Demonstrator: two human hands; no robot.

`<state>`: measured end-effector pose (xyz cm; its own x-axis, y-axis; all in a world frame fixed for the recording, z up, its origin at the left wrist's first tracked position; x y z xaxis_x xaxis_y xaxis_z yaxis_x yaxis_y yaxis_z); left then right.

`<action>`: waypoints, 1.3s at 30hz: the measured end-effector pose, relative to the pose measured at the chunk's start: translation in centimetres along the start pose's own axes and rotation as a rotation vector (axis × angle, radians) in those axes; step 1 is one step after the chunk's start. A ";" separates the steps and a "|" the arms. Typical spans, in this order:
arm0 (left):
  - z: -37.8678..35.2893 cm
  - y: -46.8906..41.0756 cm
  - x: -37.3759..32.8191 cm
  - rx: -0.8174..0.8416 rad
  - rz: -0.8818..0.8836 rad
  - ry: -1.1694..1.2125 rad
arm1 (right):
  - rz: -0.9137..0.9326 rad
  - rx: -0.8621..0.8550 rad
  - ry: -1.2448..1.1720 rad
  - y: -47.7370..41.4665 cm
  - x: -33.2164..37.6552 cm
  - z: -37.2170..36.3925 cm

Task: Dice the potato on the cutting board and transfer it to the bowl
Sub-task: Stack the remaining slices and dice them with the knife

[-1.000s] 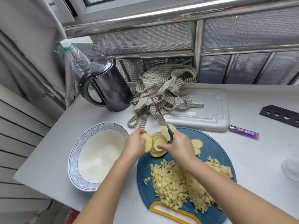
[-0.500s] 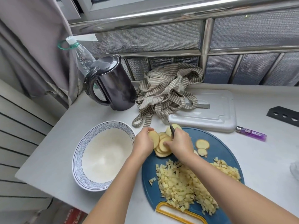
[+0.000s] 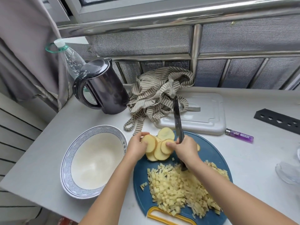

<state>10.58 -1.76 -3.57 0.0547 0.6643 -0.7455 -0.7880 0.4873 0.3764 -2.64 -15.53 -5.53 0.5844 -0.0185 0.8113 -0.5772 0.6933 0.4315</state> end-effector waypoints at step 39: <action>-5.8 -5.3 -4.9 0.108 -0.168 -0.604 | 0.106 -0.062 0.096 1.0 -1.5 9.4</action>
<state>10.93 -10.94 -5.11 0.5337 0.7610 -0.3690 -0.6738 0.6463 0.3583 -9.43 -21.60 -2.64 0.5755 0.1246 0.8082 -0.6043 0.7307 0.3176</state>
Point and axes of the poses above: each hand's wrist, its own y-axis away from the middle knuckle, its own z-axis out of the back of the hand, x = y × z, the point moved 5 cm from there along -y, towards the middle knuckle, and after that the axes turned 3 degrees about x, right-handed, at the moved point
